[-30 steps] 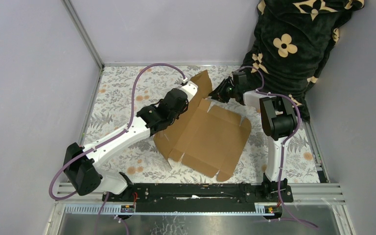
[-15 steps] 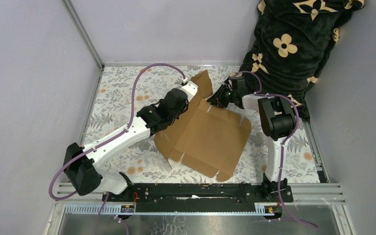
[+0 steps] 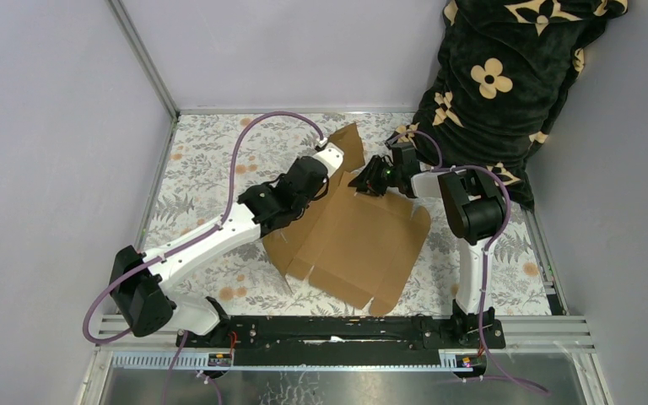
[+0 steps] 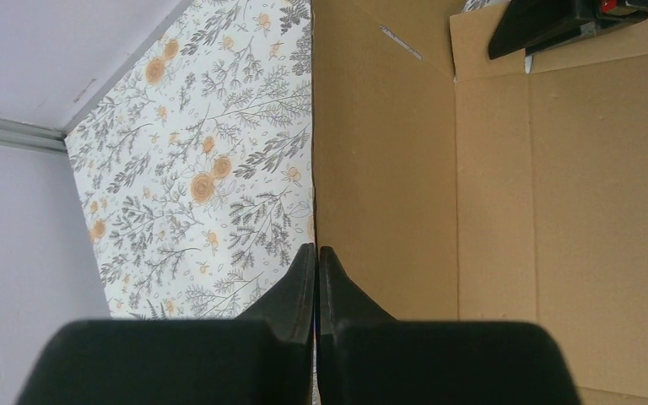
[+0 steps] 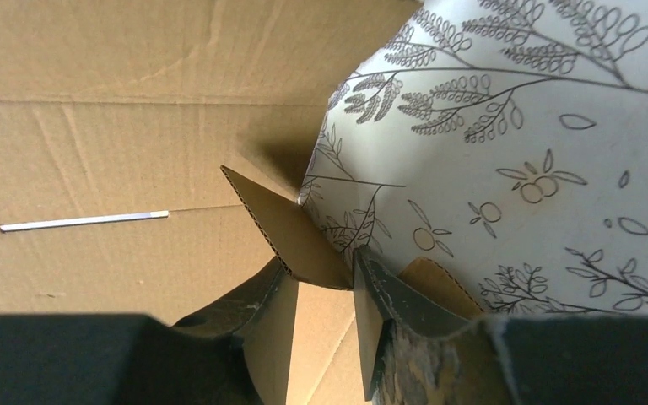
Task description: Fold the paper box
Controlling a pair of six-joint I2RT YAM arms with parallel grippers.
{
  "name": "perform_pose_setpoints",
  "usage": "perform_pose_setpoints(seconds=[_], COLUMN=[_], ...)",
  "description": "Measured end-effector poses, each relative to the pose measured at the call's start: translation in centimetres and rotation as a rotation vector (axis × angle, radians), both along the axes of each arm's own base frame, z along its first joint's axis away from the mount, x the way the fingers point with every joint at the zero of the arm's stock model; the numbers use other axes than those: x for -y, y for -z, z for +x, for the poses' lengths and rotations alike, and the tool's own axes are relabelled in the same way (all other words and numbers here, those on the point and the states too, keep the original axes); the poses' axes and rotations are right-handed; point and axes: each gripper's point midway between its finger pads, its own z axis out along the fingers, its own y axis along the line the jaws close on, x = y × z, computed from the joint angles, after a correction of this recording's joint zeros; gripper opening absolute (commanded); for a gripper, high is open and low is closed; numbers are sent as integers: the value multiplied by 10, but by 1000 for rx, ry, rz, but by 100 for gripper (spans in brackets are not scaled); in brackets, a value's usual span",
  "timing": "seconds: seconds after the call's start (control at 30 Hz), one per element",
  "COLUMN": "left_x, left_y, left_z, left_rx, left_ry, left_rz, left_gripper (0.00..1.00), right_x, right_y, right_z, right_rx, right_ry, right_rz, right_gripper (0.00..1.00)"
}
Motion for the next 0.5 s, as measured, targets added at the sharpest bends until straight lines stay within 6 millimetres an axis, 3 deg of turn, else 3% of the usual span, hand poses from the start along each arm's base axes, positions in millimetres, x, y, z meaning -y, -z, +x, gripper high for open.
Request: perform_pose_setpoints(seconds=[0.17,0.5], left_x=[0,2], left_y=[1,4], left_z=[-2,-7], left_rx=[11,26], left_ry=[-5,-11], left_rz=[44,119], left_gripper=[2,2], right_x=[-4,-7], right_y=[-4,-24], right_z=[-7,-17], right_rx=[30,123], right_ry=[-23,-61], right_rz=[1,26], right_gripper=[47,52])
